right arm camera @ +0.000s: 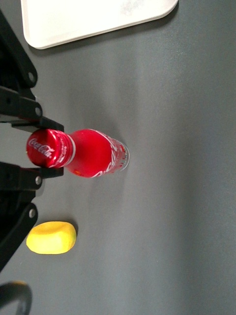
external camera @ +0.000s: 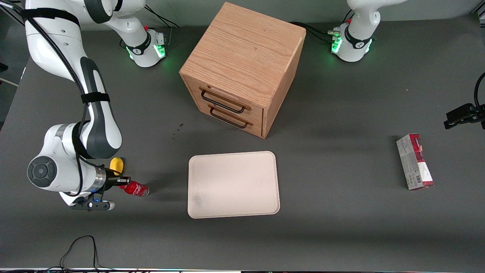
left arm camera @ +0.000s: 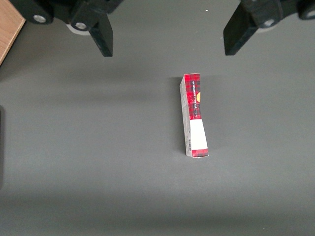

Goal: Place coke bottle on tray
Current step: 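Close the right gripper around the bottle's neck, then lift the bottle and carry it toward the white tray, then lower the held bottle onto the white tray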

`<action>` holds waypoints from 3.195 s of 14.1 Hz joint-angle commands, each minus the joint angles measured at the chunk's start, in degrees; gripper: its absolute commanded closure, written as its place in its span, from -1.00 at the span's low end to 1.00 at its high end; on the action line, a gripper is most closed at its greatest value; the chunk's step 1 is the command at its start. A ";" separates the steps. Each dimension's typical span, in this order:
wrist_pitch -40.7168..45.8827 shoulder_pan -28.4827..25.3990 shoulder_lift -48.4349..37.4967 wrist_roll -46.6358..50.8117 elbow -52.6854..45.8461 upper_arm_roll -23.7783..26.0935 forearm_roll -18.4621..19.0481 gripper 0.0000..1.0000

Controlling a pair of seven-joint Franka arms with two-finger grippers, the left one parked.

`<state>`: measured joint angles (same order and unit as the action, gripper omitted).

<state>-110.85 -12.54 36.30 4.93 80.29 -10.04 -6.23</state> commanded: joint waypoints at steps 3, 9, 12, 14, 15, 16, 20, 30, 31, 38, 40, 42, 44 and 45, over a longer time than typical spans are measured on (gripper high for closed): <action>6.32 -0.47 -5.44 0.96 1.36 -0.16 -0.01 1.00; 22.40 -0.38 -12.83 0.96 -3.29 -0.16 -0.18 1.00; 31.45 -0.03 -13.89 0.78 -9.16 -0.42 0.08 1.00; 34.29 0.06 -13.80 0.87 -11.46 -0.42 0.08 1.00; 34.99 -0.03 -13.80 0.87 -11.56 -0.42 0.08 1.00; 35.18 -0.12 -13.63 1.13 -11.82 -0.42 0.08 1.00; 35.18 -1.96 -9.25 8.94 -18.48 0.10 -0.62 1.00; 23.86 -2.75 5.08 27.33 -29.92 11.18 -0.36 1.00; 22.80 -2.75 6.75 27.33 -31.15 11.18 -0.27 1.00; 15.85 -4.86 13.61 28.12 -33.36 11.09 4.99 1.00; 13.40 -5.74 14.76 29.34 -33.36 11.09 5.70 1.00; 11.81 -6.44 15.55 31.27 -33.36 11.00 5.79 1.00; 11.45 -7.23 15.55 32.24 -33.36 11.00 5.79 1.00; 11.19 -7.85 15.64 33.03 -33.36 11.00 5.79 1.00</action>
<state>-99.82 -19.38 51.01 35.16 49.90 0.74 -1.62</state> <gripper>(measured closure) 0.696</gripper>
